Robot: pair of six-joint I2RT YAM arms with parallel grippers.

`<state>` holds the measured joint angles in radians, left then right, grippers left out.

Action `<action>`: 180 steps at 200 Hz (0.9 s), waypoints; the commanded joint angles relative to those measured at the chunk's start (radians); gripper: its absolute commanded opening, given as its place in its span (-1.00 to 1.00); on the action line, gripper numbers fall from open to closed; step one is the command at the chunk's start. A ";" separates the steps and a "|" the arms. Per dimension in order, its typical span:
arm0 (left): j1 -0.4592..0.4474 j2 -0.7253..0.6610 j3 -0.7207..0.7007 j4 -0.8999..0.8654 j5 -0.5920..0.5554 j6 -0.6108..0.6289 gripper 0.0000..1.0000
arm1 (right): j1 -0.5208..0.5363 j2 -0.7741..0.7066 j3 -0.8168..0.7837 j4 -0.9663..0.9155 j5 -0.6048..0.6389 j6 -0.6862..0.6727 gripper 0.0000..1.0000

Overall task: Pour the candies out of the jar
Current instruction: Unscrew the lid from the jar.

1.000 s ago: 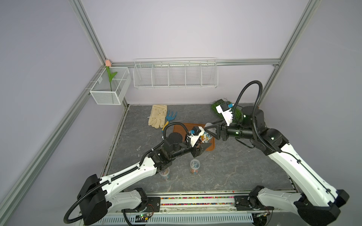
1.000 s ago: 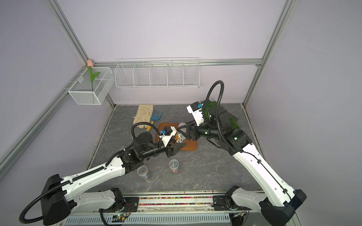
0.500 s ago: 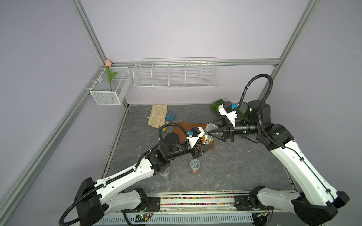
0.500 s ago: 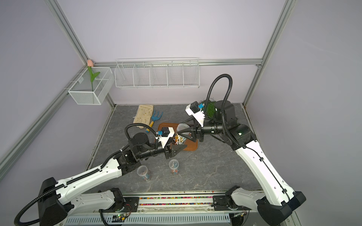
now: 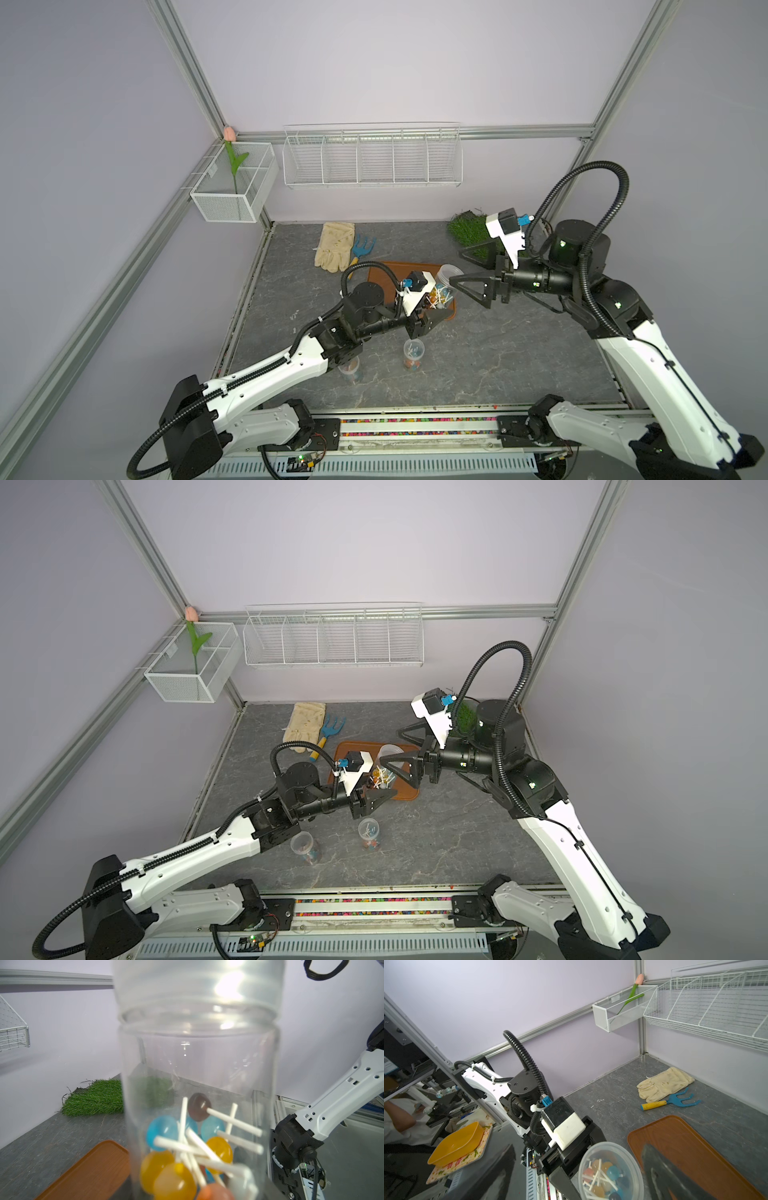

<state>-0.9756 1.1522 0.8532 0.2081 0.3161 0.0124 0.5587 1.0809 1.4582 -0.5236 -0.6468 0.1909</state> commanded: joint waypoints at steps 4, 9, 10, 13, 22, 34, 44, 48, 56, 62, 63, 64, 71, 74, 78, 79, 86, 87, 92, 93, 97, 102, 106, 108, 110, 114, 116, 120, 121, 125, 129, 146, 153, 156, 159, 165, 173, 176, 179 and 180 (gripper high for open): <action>-0.002 -0.011 -0.012 0.022 -0.026 0.004 -0.12 | 0.038 0.008 -0.004 -0.058 0.124 0.070 0.92; -0.002 -0.012 -0.014 0.023 -0.028 0.004 -0.12 | 0.048 0.009 -0.004 -0.067 0.138 0.070 0.92; -0.002 -0.011 -0.013 0.022 -0.029 0.005 -0.12 | 0.048 0.009 -0.005 -0.069 0.142 0.069 0.91; -0.002 -0.011 -0.015 0.022 -0.028 0.006 -0.12 | 0.054 0.011 -0.004 -0.074 0.151 0.068 0.91; -0.002 -0.011 -0.016 0.024 -0.032 0.006 -0.12 | 0.068 0.015 -0.005 -0.090 0.179 0.067 0.91; -0.002 -0.012 -0.016 0.025 -0.034 0.006 -0.12 | 0.083 0.023 -0.002 -0.107 0.215 0.068 0.89; -0.002 -0.010 -0.018 0.026 -0.035 0.006 -0.12 | 0.095 0.030 0.001 -0.118 0.238 0.068 0.87; -0.002 -0.010 -0.018 0.027 -0.035 0.005 -0.12 | 0.097 0.033 0.002 -0.123 0.247 0.068 0.87; -0.002 -0.008 -0.018 0.027 -0.034 0.005 -0.12 | 0.103 0.038 0.003 -0.126 0.256 0.068 0.85; -0.002 -0.009 -0.018 0.027 -0.034 0.004 -0.12 | 0.106 0.042 0.001 -0.127 0.261 0.070 0.84; -0.002 -0.009 -0.018 0.027 -0.035 0.004 -0.12 | 0.106 0.042 0.002 -0.127 0.262 0.069 0.83; -0.002 -0.010 -0.018 0.027 -0.034 0.004 -0.12 | 0.107 0.042 0.002 -0.127 0.263 0.069 0.83; -0.002 -0.010 -0.019 0.027 -0.035 0.004 -0.12 | 0.110 0.045 0.002 -0.128 0.268 0.070 0.80; -0.002 -0.010 -0.020 0.027 -0.036 0.004 -0.12 | 0.112 0.047 0.001 -0.131 0.270 0.069 0.80; -0.002 -0.011 -0.021 0.027 -0.037 0.004 -0.12 | 0.114 0.049 0.002 -0.131 0.274 0.068 0.78; -0.002 -0.012 -0.020 0.027 -0.037 0.004 -0.12 | 0.115 0.049 0.001 -0.131 0.276 0.068 0.78; -0.002 -0.012 -0.020 0.026 -0.038 0.004 -0.12 | 0.116 0.053 0.002 -0.133 0.280 0.068 0.76; -0.002 -0.012 -0.021 0.026 -0.038 0.004 -0.12 | 0.116 0.054 0.001 -0.135 0.281 0.068 0.75; -0.002 -0.013 -0.022 0.025 -0.038 0.004 -0.12 | 0.117 0.057 0.002 -0.135 0.282 0.067 0.74; -0.002 -0.013 -0.021 0.025 -0.039 0.004 -0.12 | 0.117 0.057 0.001 -0.135 0.282 0.066 0.73; -0.002 -0.014 -0.022 0.025 -0.039 0.004 -0.12 | 0.119 0.058 0.001 -0.135 0.282 0.067 0.71; -0.002 -0.014 -0.022 0.025 -0.039 0.004 -0.12 | 0.119 0.060 0.002 -0.135 0.282 0.065 0.69; -0.002 -0.014 -0.022 0.025 -0.040 0.006 -0.12 | 0.121 0.060 0.002 -0.133 0.281 0.063 0.66; -0.002 -0.014 -0.022 0.025 -0.039 0.006 -0.12 | 0.121 0.061 0.002 -0.133 0.282 0.063 0.64; -0.002 -0.014 -0.023 0.025 -0.038 0.006 -0.12 | 0.120 0.062 0.002 -0.133 0.283 0.063 0.62; -0.002 -0.015 -0.023 0.025 -0.040 0.006 -0.12 | 0.121 0.062 0.001 -0.133 0.284 0.064 0.58; -0.002 -0.013 -0.023 0.025 -0.041 0.006 -0.12 | 0.122 0.063 0.002 -0.132 0.285 0.064 0.55; -0.002 -0.013 -0.022 0.024 -0.041 0.006 -0.12 | 0.121 0.063 0.001 -0.132 0.286 0.063 0.51; -0.002 -0.014 -0.023 0.025 -0.040 0.006 -0.12 | 0.121 0.063 0.001 -0.132 0.285 0.062 0.49; -0.002 -0.015 -0.022 0.024 -0.040 0.006 -0.12 | 0.121 0.063 0.002 -0.130 0.288 0.062 0.44; -0.002 -0.013 -0.023 0.024 -0.040 0.005 -0.12 | 0.121 0.063 0.002 -0.129 0.288 0.061 0.39; -0.002 -0.013 -0.022 0.024 -0.041 0.006 -0.12 | 0.122 0.063 0.002 -0.123 0.290 0.056 0.21; -0.002 -0.014 -0.023 0.024 -0.039 0.004 -0.12 | 0.122 0.063 0.005 -0.121 0.291 0.049 0.15; -0.002 -0.013 -0.022 0.024 -0.038 0.003 -0.12 | 0.121 0.063 0.007 -0.121 0.290 0.047 0.14; -0.002 -0.014 -0.022 0.024 -0.038 0.003 -0.12 | 0.122 0.063 0.009 -0.122 0.290 0.041 0.12; -0.002 -0.014 -0.022 0.024 -0.037 0.003 -0.12 | 0.122 0.064 0.014 -0.123 0.289 0.032 0.09; -0.002 -0.016 -0.023 0.024 -0.037 0.003 -0.12 | 0.122 0.066 0.022 -0.125 0.288 0.017 0.06; -0.002 -0.016 -0.022 0.025 -0.037 0.003 -0.12 | 0.120 0.067 0.026 -0.126 0.288 0.010 0.05; -0.002 -0.016 -0.023 0.023 -0.037 0.001 -0.12 | 0.121 0.069 0.029 -0.129 0.286 0.005 0.04; -0.002 -0.016 -0.023 0.023 -0.036 0.001 -0.12 | 0.120 0.069 0.032 -0.129 0.285 0.003 0.04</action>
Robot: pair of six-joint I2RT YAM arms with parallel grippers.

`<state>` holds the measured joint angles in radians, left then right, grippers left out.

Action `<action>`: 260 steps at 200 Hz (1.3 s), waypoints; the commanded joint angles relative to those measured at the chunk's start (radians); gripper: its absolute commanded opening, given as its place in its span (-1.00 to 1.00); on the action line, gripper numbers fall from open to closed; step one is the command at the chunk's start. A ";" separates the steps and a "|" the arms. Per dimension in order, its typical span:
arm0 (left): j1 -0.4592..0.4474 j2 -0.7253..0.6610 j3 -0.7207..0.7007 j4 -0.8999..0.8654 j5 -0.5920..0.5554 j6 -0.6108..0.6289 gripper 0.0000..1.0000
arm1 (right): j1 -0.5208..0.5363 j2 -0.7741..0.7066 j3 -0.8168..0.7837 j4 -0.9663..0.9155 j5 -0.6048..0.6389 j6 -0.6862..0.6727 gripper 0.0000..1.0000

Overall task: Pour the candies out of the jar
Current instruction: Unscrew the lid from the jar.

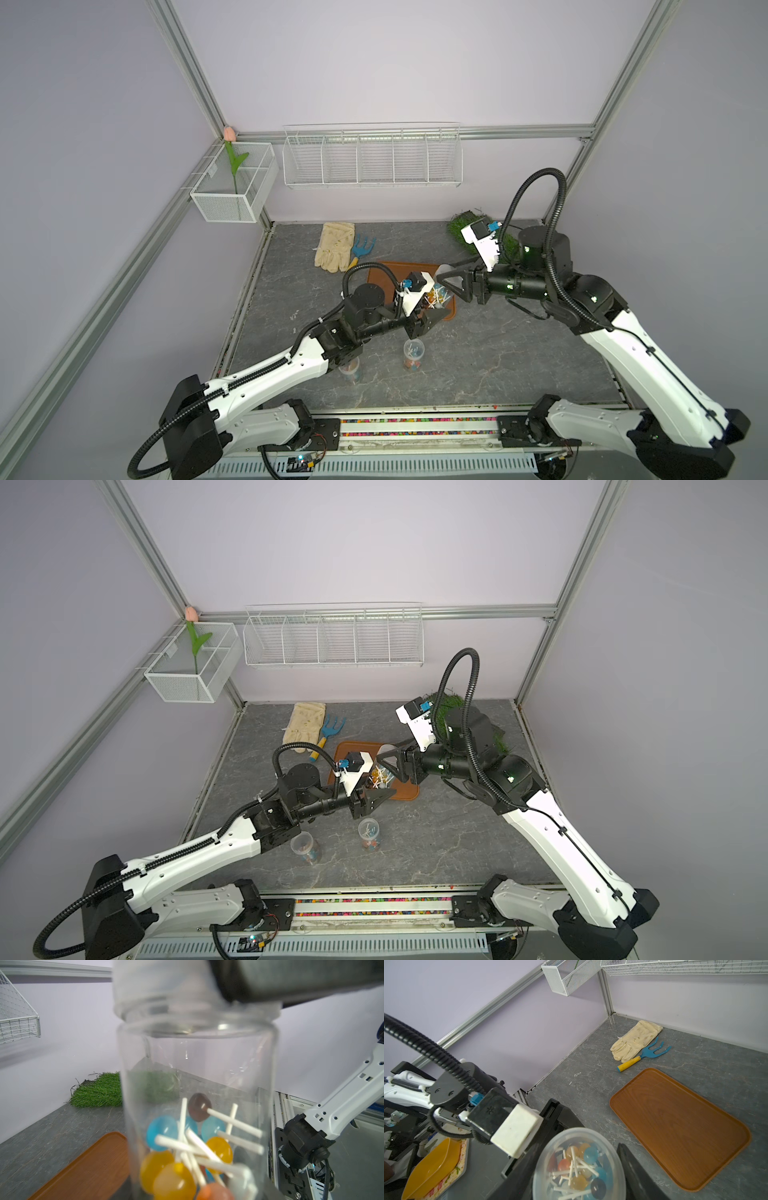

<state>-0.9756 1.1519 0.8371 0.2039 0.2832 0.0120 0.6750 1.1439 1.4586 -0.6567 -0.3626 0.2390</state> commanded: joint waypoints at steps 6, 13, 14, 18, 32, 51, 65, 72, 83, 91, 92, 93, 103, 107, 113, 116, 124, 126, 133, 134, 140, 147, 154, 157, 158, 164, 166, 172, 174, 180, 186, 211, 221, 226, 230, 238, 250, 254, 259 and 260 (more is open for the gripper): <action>-0.002 -0.017 -0.006 0.027 0.000 0.000 -0.12 | 0.000 0.011 0.041 -0.002 -0.012 -0.061 0.02; -0.002 -0.018 -0.004 0.025 0.003 -0.001 -0.12 | -0.007 0.016 0.054 -0.004 -0.033 -0.080 0.01; -0.002 -0.018 -0.004 0.025 0.003 0.000 -0.12 | -0.008 0.016 0.056 -0.003 -0.038 -0.084 0.01; -0.003 -0.019 -0.005 0.025 0.007 0.000 -0.12 | -0.012 0.018 0.063 -0.001 -0.054 -0.097 0.01; -0.003 -0.023 -0.001 0.020 0.018 -0.003 -0.12 | -0.035 0.024 0.079 0.010 -0.119 -0.137 -0.01; -0.003 -0.024 0.008 0.013 0.039 -0.004 -0.12 | -0.078 0.025 0.084 0.046 -0.277 -0.198 0.00; -0.003 -0.024 0.015 0.007 0.055 -0.007 -0.12 | -0.106 0.022 0.075 0.084 -0.433 -0.248 0.02; -0.003 -0.024 0.017 0.006 0.064 -0.009 -0.12 | -0.113 0.024 0.078 0.085 -0.503 -0.280 0.03; -0.003 -0.024 0.021 0.007 0.076 -0.012 -0.12 | -0.118 0.033 0.088 0.065 -0.573 -0.327 0.04; -0.005 -0.024 0.023 0.005 0.082 -0.014 -0.12 | -0.118 0.043 0.102 0.043 -0.593 -0.350 0.04; -0.005 -0.024 0.023 0.005 0.082 -0.014 -0.12 | -0.118 0.045 0.103 0.038 -0.595 -0.352 0.04; -0.005 -0.024 0.023 0.005 0.083 -0.015 -0.12 | -0.118 0.047 0.105 0.035 -0.596 -0.355 0.04; -0.005 -0.026 0.022 0.006 0.083 -0.013 -0.12 | -0.118 0.054 0.118 0.014 -0.602 -0.369 0.04; -0.005 -0.026 0.020 0.005 0.083 -0.014 -0.12 | -0.118 0.056 0.118 0.010 -0.602 -0.370 0.04; -0.005 -0.028 0.020 0.006 0.080 -0.014 -0.12 | -0.118 0.056 0.115 0.011 -0.596 -0.368 0.04; -0.005 -0.027 0.019 0.006 0.079 -0.013 -0.12 | -0.119 0.055 0.113 0.010 -0.593 -0.368 0.04; -0.005 -0.029 0.019 0.008 0.075 -0.013 -0.12 | -0.118 0.053 0.108 0.010 -0.585 -0.366 0.07; -0.005 -0.030 0.019 0.008 0.074 -0.012 -0.12 | -0.118 0.052 0.107 0.010 -0.583 -0.366 0.09; -0.005 -0.031 0.017 0.010 0.073 -0.012 -0.12 | -0.118 0.049 0.102 0.011 -0.573 -0.362 0.23; -0.005 -0.031 0.016 0.010 0.073 -0.012 -0.12 | -0.118 0.048 0.102 0.011 -0.572 -0.360 0.25; -0.005 -0.031 0.016 0.011 0.069 -0.011 -0.12 | -0.118 0.045 0.097 0.012 -0.561 -0.354 0.47; -0.005 -0.031 0.016 0.011 0.066 -0.010 -0.12 | -0.118 0.038 0.092 0.016 -0.551 -0.346 0.66; -0.005 -0.031 0.016 0.011 0.061 -0.009 -0.12 | -0.118 0.028 0.086 0.021 -0.542 -0.337 0.80; -0.005 -0.031 0.015 0.012 0.060 -0.008 -0.12 | -0.118 0.022 0.083 0.024 -0.539 -0.333 0.84; -0.005 -0.031 0.015 0.012 0.060 -0.007 -0.12 | -0.118 0.020 0.082 0.026 -0.538 -0.330 0.85; -0.005 -0.031 0.013 0.013 0.055 -0.006 -0.12 | -0.119 0.010 0.075 0.040 -0.524 -0.314 0.90; -0.005 -0.032 0.013 0.013 0.054 -0.006 -0.12 | -0.118 0.006 0.073 0.045 -0.518 -0.306 0.92; -0.005 -0.033 0.010 0.015 0.050 -0.006 -0.12 | -0.118 -0.005 0.065 0.058 -0.494 -0.285 0.94; -0.005 -0.032 0.011 0.015 0.048 -0.006 -0.12 | -0.118 -0.010 0.064 0.061 -0.486 -0.278 0.94; -0.005 -0.034 0.008 0.016 0.044 -0.004 -0.12 | -0.119 -0.017 0.059 0.069 -0.460 -0.257 0.96; -0.005 -0.034 0.005 0.019 0.041 -0.005 -0.12 | -0.118 -0.024 0.057 0.069 -0.427 -0.235 0.97; -0.005 -0.038 -0.006 0.025 0.025 -0.005 -0.12 | -0.118 -0.041 0.053 0.059 -0.321 -0.150 0.97; -0.005 -0.040 -0.010 0.030 0.020 -0.005 -0.12 | -0.118 -0.051 0.040 0.062 -0.304 -0.127 0.97; -0.005 -0.042 -0.013 0.033 0.017 -0.003 -0.12 | -0.118 -0.056 0.033 0.062 -0.296 -0.120 0.97; -0.005 -0.041 -0.016 0.036 0.014 -0.004 -0.12 | -0.118 -0.060 0.028 0.062 -0.288 -0.114 0.97; -0.005 -0.041 -0.025 0.049 0.007 -0.001 -0.12 | -0.118 -0.067 0.023 0.057 -0.267 -0.100 0.97; -0.005 -0.041 -0.035 0.071 -0.002 -0.003 -0.12 | -0.118 -0.075 0.022 0.042 -0.235 -0.078 0.98; -0.005 -0.041 -0.038 0.074 -0.004 -0.003 -0.12 | -0.117 -0.079 0.023 0.036 -0.225 -0.073 0.98; -0.005 -0.040 -0.038 0.077 -0.009 -0.006 -0.12 | -0.118 -0.083 0.018 0.031 -0.216 -0.068 0.97; -0.005 -0.039 -0.038 0.077 -0.010 -0.007 -0.12 | -0.118 -0.084 0.015 0.031 -0.214 -0.067 0.97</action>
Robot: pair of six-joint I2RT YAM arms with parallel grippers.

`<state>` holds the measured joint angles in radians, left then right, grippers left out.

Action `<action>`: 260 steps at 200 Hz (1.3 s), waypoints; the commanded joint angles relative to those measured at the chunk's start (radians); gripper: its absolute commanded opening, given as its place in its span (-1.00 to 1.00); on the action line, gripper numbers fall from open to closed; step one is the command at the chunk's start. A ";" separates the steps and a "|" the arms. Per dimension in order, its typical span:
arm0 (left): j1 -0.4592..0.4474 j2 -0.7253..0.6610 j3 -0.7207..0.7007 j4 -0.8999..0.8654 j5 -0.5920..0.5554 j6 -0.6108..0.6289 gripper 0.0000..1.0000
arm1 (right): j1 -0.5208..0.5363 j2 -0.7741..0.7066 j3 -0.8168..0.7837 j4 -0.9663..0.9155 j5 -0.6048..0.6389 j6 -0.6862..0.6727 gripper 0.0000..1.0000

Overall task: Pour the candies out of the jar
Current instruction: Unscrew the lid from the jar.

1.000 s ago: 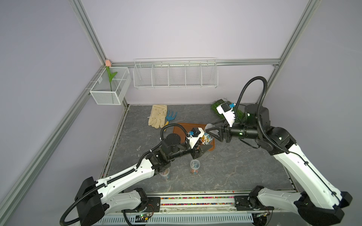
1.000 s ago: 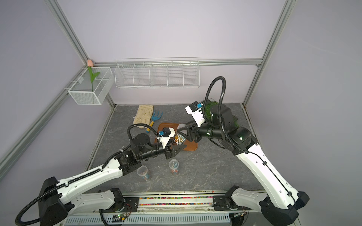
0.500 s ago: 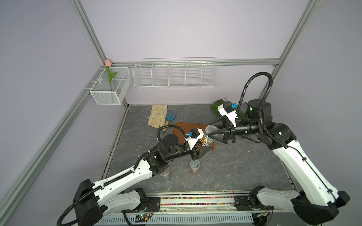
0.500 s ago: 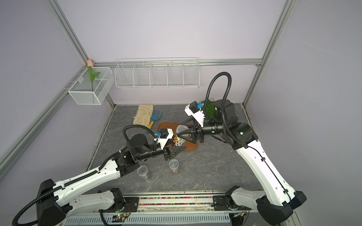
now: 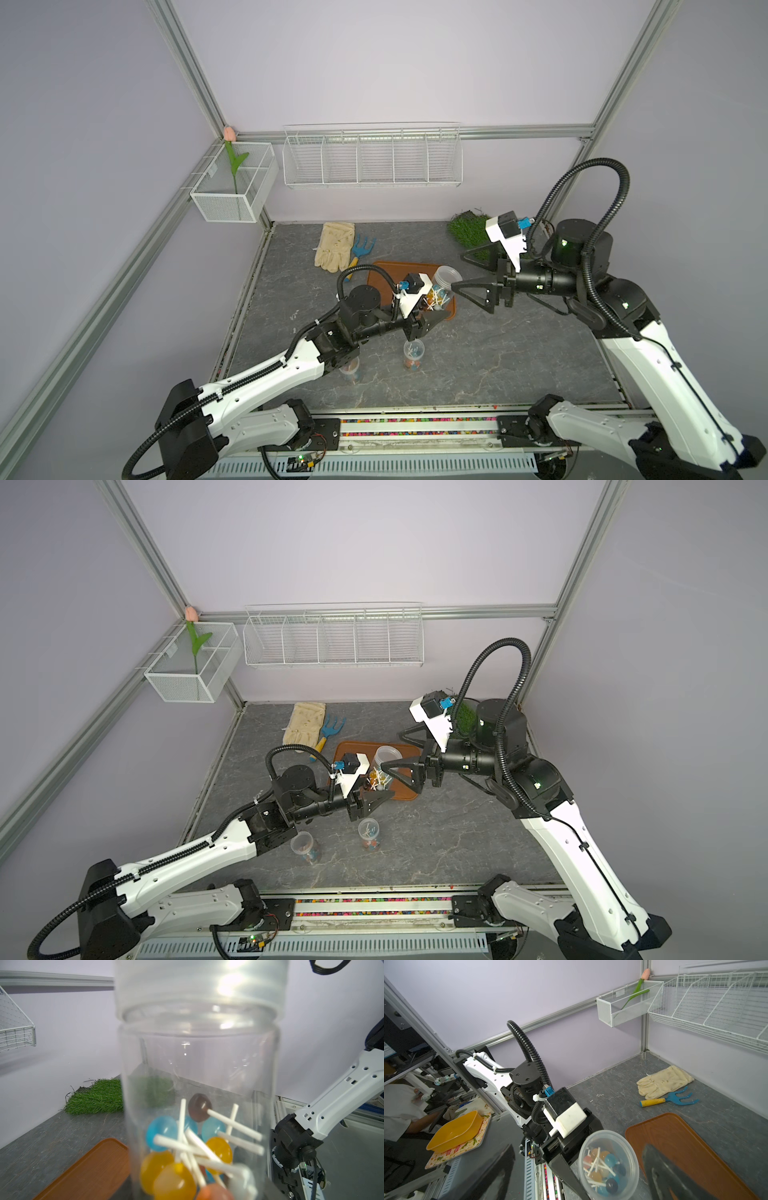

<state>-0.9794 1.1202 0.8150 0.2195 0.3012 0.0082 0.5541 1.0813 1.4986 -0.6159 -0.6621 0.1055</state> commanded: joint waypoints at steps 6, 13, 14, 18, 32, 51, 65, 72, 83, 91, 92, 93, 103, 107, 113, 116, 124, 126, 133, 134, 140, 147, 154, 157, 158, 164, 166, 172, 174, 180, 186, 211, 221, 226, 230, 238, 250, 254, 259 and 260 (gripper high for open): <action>-0.001 -0.006 -0.012 0.055 -0.028 -0.005 -0.12 | 0.004 -0.029 -0.038 -0.005 0.098 0.073 0.97; -0.001 -0.007 -0.006 0.039 -0.019 0.001 -0.12 | 0.004 -0.035 -0.059 0.006 0.121 0.086 0.97; -0.001 -0.007 -0.005 0.036 -0.018 0.002 -0.11 | 0.003 -0.036 -0.063 0.011 0.124 0.088 0.97; -0.001 -0.007 -0.002 0.026 -0.014 0.006 -0.11 | 0.003 -0.039 -0.079 0.024 0.136 0.098 0.97; -0.001 -0.013 -0.008 0.008 -0.016 0.015 -0.11 | 0.003 -0.032 -0.106 0.059 0.175 0.140 0.96; -0.001 -0.009 -0.043 0.050 -0.025 0.000 -0.11 | 0.005 -0.008 -0.075 0.029 0.163 0.150 0.94; -0.001 0.001 -0.021 0.008 -0.012 0.005 -0.11 | 0.007 -0.023 -0.094 0.045 0.177 0.148 0.94; -0.001 0.001 -0.012 -0.009 -0.010 0.006 -0.11 | 0.005 -0.033 -0.109 0.058 0.185 0.150 0.95; -0.003 -0.008 -0.015 -0.006 -0.013 0.005 -0.11 | 0.006 -0.036 -0.114 0.058 0.183 0.149 0.95; -0.001 -0.018 -0.027 0.006 -0.024 0.003 -0.10 | 0.008 -0.030 -0.109 0.048 0.170 0.150 0.95; -0.002 -0.019 -0.028 0.008 -0.026 0.004 -0.10 | 0.008 -0.030 -0.109 0.047 0.168 0.150 0.95; -0.001 -0.020 -0.029 0.009 -0.028 0.004 -0.11 | 0.007 -0.029 -0.107 0.046 0.165 0.151 0.95; -0.002 -0.028 -0.034 0.011 -0.039 0.007 -0.10 | 0.007 -0.024 -0.103 0.043 0.144 0.156 0.94; -0.002 -0.030 -0.035 0.007 -0.041 0.009 -0.10 | 0.009 -0.022 -0.103 0.043 0.138 0.159 0.94; -0.001 -0.031 -0.032 -0.004 -0.041 0.014 -0.10 | 0.010 -0.021 -0.103 0.046 0.135 0.163 0.94; -0.001 -0.033 -0.029 -0.010 -0.039 0.016 -0.10 | 0.012 -0.022 -0.103 0.048 0.133 0.165 0.94; -0.002 -0.033 -0.023 -0.026 -0.038 0.025 -0.10 | 0.013 -0.021 -0.103 0.054 0.132 0.170 0.94; -0.002 -0.033 -0.022 -0.030 -0.037 0.027 -0.10 | 0.015 -0.021 -0.103 0.056 0.131 0.170 0.94; -0.002 -0.033 -0.019 -0.039 -0.036 0.029 -0.10 | 0.016 -0.021 -0.103 0.061 0.130 0.173 0.93; -0.002 -0.033 -0.018 -0.040 -0.037 0.029 -0.10 | 0.016 -0.020 -0.104 0.061 0.131 0.174 0.93; -0.002 -0.033 -0.017 -0.040 -0.036 0.031 -0.10 | 0.017 -0.018 -0.103 0.066 0.128 0.178 0.93; -0.001 -0.033 -0.016 -0.037 -0.036 0.033 -0.10 | 0.021 -0.013 -0.103 0.068 0.124 0.180 0.92; -0.003 -0.032 -0.016 -0.031 -0.040 0.033 -0.10 | 0.025 -0.008 -0.102 0.067 0.124 0.180 0.91; -0.002 -0.031 -0.016 -0.030 -0.041 0.033 -0.10 | 0.026 -0.006 -0.101 0.068 0.123 0.181 0.91; -0.001 -0.030 -0.016 -0.030 -0.041 0.032 -0.10 | 0.028 -0.005 -0.102 0.067 0.123 0.180 0.91; -0.002 -0.029 -0.014 -0.028 -0.042 0.032 -0.10 | 0.031 -0.001 -0.104 0.068 0.122 0.181 0.91; -0.001 -0.027 -0.012 -0.028 -0.042 0.033 -0.10 | 0.033 0.001 -0.105 0.067 0.123 0.181 0.91; -0.001 -0.023 -0.008 -0.029 -0.042 0.033 -0.10 | 0.037 0.004 -0.108 0.071 0.124 0.182 0.90; -0.001 -0.021 -0.006 -0.030 -0.042 0.034 -0.09 | 0.038 0.005 -0.108 0.071 0.125 0.182 0.90; -0.001 -0.017 -0.001 -0.035 -0.041 0.036 -0.09 | 0.041 0.009 -0.110 0.076 0.127 0.184 0.90; -0.001 -0.014 0.005 -0.039 -0.041 0.037 -0.10 | 0.045 0.014 -0.112 0.078 0.126 0.186 0.90; -0.002 0.000 0.010 -0.018 -0.049 0.038 -0.10 | 0.058 0.031 -0.103 0.075 0.123 0.181 0.88; -0.002 0.006 0.009 -0.005 -0.053 0.034 -0.09 | 0.061 0.033 -0.102 0.071 0.126 0.178 0.88; -0.002 0.008 0.009 0.002 -0.053 0.032 -0.10 | 0.061 0.035 -0.101 0.069 0.129 0.177 0.87; -0.002 0.010 0.008 0.006 -0.054 0.031 -0.10 | 0.062 0.035 -0.100 0.064 0.133 0.175 0.86; -0.002 0.016 0.009 0.012 -0.054 0.028 -0.10 | 0.063 0.038 -0.098 0.056 0.140 0.173 0.84; -0.003 0.021 0.011 0.017 -0.050 0.027 -0.10 | 0.063 0.043 -0.096 0.045 0.144 0.170 0.81; -0.003 0.023 0.011 0.017 -0.049 0.027 -0.10 | 0.064 0.045 -0.096 0.044 0.145 0.170 0.80; -0.004 0.025 0.012 0.018 -0.047 0.026 -0.10 | 0.064 0.047 -0.097 0.042 0.147 0.169 0.78; -0.004 0.026 0.013 0.017 -0.047 0.026 -0.10 | 0.064 0.048 -0.097 0.041 0.149 0.170 0.78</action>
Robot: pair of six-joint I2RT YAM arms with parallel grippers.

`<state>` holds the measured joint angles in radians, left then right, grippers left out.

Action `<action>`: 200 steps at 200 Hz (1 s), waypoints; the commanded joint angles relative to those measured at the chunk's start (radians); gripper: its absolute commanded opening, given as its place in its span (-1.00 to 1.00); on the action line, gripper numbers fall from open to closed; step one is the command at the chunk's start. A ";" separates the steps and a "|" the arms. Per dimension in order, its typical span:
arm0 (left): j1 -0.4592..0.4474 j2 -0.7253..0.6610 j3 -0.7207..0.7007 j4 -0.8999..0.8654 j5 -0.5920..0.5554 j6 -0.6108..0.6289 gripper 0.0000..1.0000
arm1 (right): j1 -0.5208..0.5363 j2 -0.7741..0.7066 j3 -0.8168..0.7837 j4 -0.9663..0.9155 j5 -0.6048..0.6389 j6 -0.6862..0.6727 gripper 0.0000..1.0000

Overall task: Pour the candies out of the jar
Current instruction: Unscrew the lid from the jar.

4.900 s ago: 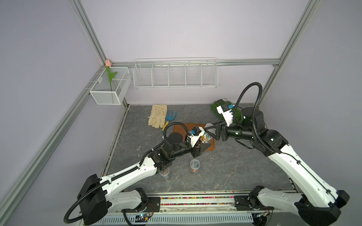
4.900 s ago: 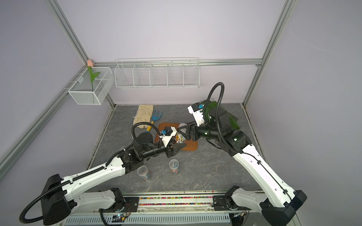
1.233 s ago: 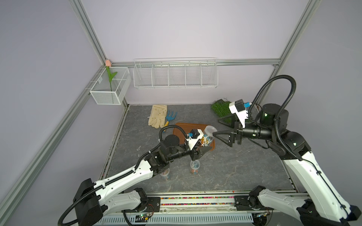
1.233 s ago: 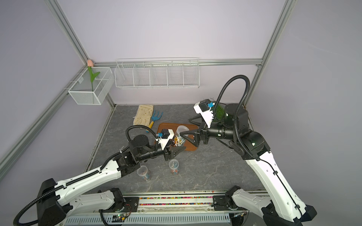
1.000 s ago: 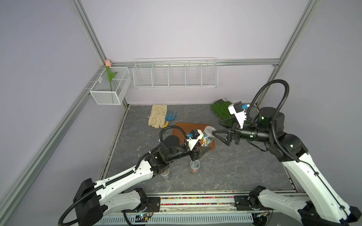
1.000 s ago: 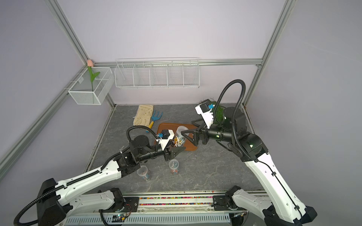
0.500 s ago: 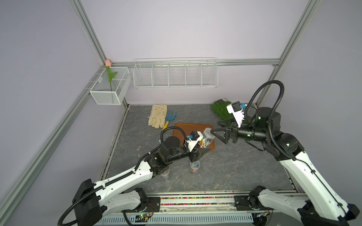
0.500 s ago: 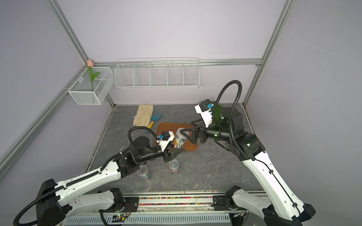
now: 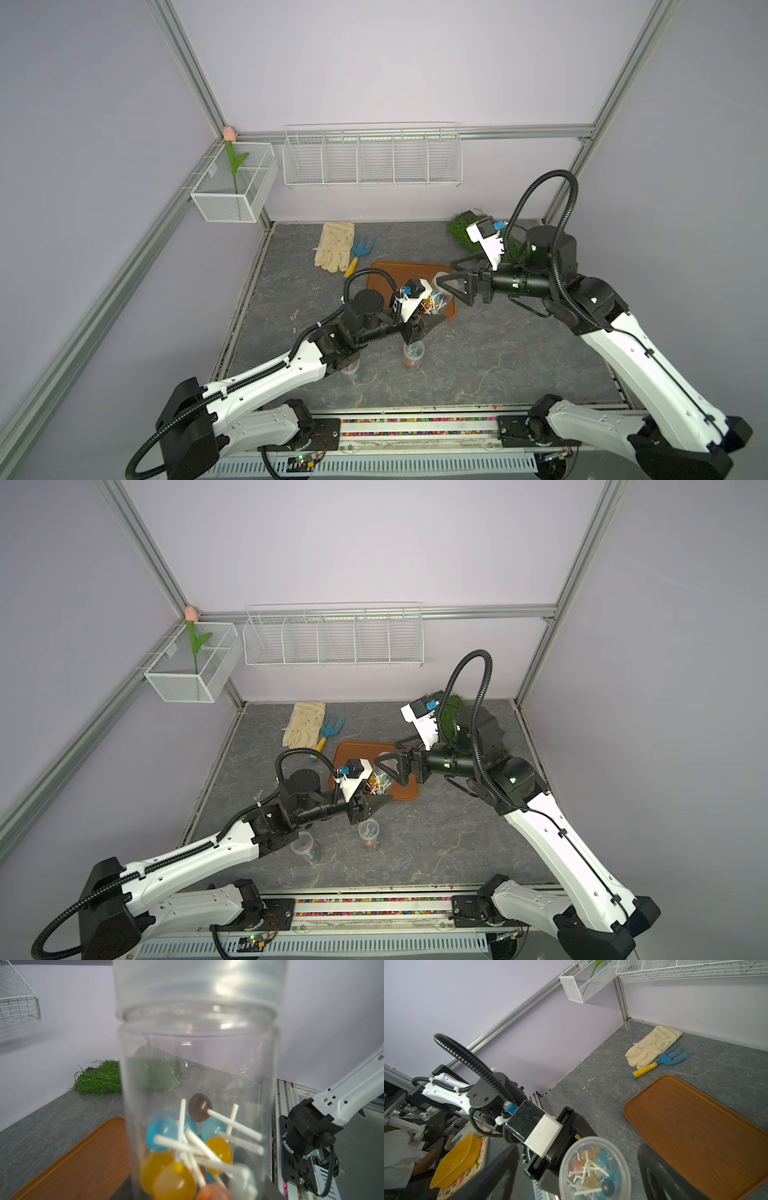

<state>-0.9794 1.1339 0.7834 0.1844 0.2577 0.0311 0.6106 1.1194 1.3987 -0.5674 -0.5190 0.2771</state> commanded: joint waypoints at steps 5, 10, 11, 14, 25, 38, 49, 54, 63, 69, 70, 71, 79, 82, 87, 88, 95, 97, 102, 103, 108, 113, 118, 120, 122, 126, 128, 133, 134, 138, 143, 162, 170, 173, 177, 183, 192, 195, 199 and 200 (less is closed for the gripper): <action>-0.004 0.012 0.045 0.054 -0.004 0.003 -0.10 | 0.010 0.010 0.001 -0.009 0.007 -0.003 0.76; -0.006 0.013 0.044 0.053 -0.004 0.003 -0.09 | 0.012 0.012 0.000 -0.010 0.010 -0.004 0.75; -0.006 0.013 0.045 0.053 -0.004 0.003 -0.09 | 0.012 0.013 0.000 -0.010 0.011 -0.003 0.75; -0.005 0.013 0.045 0.054 -0.004 0.002 -0.10 | 0.013 0.014 0.000 -0.013 0.013 -0.005 0.74; -0.005 0.012 0.045 0.053 -0.005 0.003 -0.09 | 0.016 0.017 -0.005 -0.018 0.024 -0.007 0.73; -0.005 0.010 0.045 0.051 -0.008 0.003 -0.09 | 0.019 0.019 -0.013 -0.021 0.032 -0.012 0.71; -0.005 0.006 0.044 0.049 -0.011 0.006 -0.09 | 0.020 0.022 -0.018 -0.024 0.039 -0.014 0.70; -0.006 0.007 0.045 0.049 -0.012 0.006 -0.09 | 0.022 0.023 -0.020 -0.026 0.043 -0.015 0.69; -0.006 0.006 0.042 0.049 -0.015 0.005 -0.09 | 0.024 0.026 -0.020 -0.032 0.049 -0.019 0.68; -0.007 0.005 0.043 0.050 -0.014 0.006 -0.09 | 0.025 0.028 -0.021 -0.035 0.054 -0.019 0.66; -0.007 0.005 0.042 0.051 -0.015 0.006 -0.09 | 0.025 0.028 -0.022 -0.034 0.054 -0.020 0.66; -0.006 0.005 0.042 0.051 -0.015 0.005 -0.09 | 0.025 0.029 -0.021 -0.034 0.054 -0.021 0.65; -0.007 0.005 0.041 0.053 -0.015 0.005 -0.09 | 0.023 0.030 -0.022 -0.036 0.057 -0.022 0.61; -0.007 0.006 0.042 0.053 -0.014 0.005 -0.09 | 0.024 0.031 -0.023 -0.036 0.057 -0.022 0.60; -0.007 0.006 0.042 0.052 -0.015 0.004 -0.09 | 0.026 0.031 -0.023 -0.037 0.059 -0.022 0.57; -0.007 0.006 0.042 0.053 -0.015 0.005 -0.09 | 0.026 0.031 -0.023 -0.037 0.059 -0.021 0.57; -0.007 0.007 0.043 0.053 -0.013 0.004 -0.09 | 0.025 0.032 -0.024 -0.040 0.060 -0.022 0.54; -0.007 0.007 0.043 0.053 -0.014 0.004 -0.09 | 0.025 0.033 -0.024 -0.041 0.061 -0.022 0.53; -0.007 0.007 0.043 0.053 -0.013 0.005 -0.09 | 0.026 0.034 -0.026 -0.041 0.063 -0.022 0.51; -0.007 0.006 0.043 0.053 -0.013 0.005 -0.09 | 0.026 0.034 -0.026 -0.042 0.063 -0.022 0.51; -0.007 0.006 0.043 0.054 -0.015 0.005 -0.09 | 0.025 0.034 -0.028 -0.042 0.065 -0.023 0.48; -0.007 0.005 0.043 0.053 -0.016 0.005 -0.09 | 0.026 0.033 -0.031 -0.043 0.065 -0.023 0.47; -0.007 0.005 0.043 0.053 -0.015 0.005 -0.09 | 0.026 0.032 -0.033 -0.042 0.066 -0.022 0.45; -0.007 0.006 0.043 0.053 -0.015 0.005 -0.09 | 0.026 0.032 -0.033 -0.042 0.066 -0.021 0.44; -0.007 0.006 0.043 0.053 -0.016 0.004 -0.09 | 0.026 0.030 -0.035 -0.042 0.066 -0.022 0.44; -0.007 0.006 0.043 0.054 -0.014 0.005 -0.09 | 0.026 0.031 -0.036 -0.042 0.067 -0.022 0.43; -0.007 0.005 0.043 0.053 -0.015 0.005 -0.09 | 0.026 0.031 -0.038 -0.041 0.067 -0.022 0.42; -0.007 0.006 0.043 0.055 -0.016 0.006 -0.09 | 0.027 0.030 -0.041 -0.041 0.067 -0.022 0.41; -0.007 0.006 0.043 0.055 -0.016 0.006 -0.09 | 0.026 0.030 -0.041 -0.041 0.067 -0.022 0.40; -0.007 0.006 0.043 0.055 -0.017 0.005 -0.09 | 0.027 0.030 -0.041 -0.041 0.067 -0.023 0.39; -0.007 0.005 0.043 0.055 -0.016 0.006 -0.09 | 0.028 0.030 -0.043 -0.042 0.065 -0.024 0.38; -0.007 0.007 0.042 0.061 -0.015 0.004 -0.09 | 0.029 0.031 -0.046 -0.047 0.059 -0.029 0.31; -0.007 0.009 0.042 0.062 -0.015 0.004 -0.09 | 0.028 0.031 -0.046 -0.048 0.062 -0.031 0.25; -0.007 0.008 0.042 0.063 -0.015 0.003 -0.09 | 0.029 0.031 -0.046 -0.049 0.062 -0.032 0.23; -0.007 0.008 0.042 0.063 -0.014 0.002 -0.09 | 0.028 0.030 -0.046 -0.048 0.065 -0.033 0.20; -0.007 0.009 0.041 0.064 -0.013 0.001 -0.09 | 0.028 0.029 -0.046 -0.049 0.068 -0.034 0.17; -0.008 0.008 0.041 0.066 -0.011 -0.001 -0.09 | 0.029 0.029 -0.044 -0.048 0.071 -0.040 0.13; -0.007 0.007 0.041 0.066 -0.011 -0.002 -0.09 | 0.028 0.028 -0.041 -0.048 0.072 -0.042 0.12; -0.007 0.006 0.042 0.065 -0.011 -0.003 -0.09 | 0.028 0.028 -0.037 -0.048 0.074 -0.047 0.11; -0.007 0.005 0.042 0.066 -0.012 -0.003 -0.09 | 0.028 0.029 -0.036 -0.049 0.074 -0.048 0.11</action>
<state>-0.9821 1.1477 0.7837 0.1909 0.2489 0.0303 0.6319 1.1484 1.3666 -0.6140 -0.4564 0.2531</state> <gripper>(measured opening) 0.557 0.572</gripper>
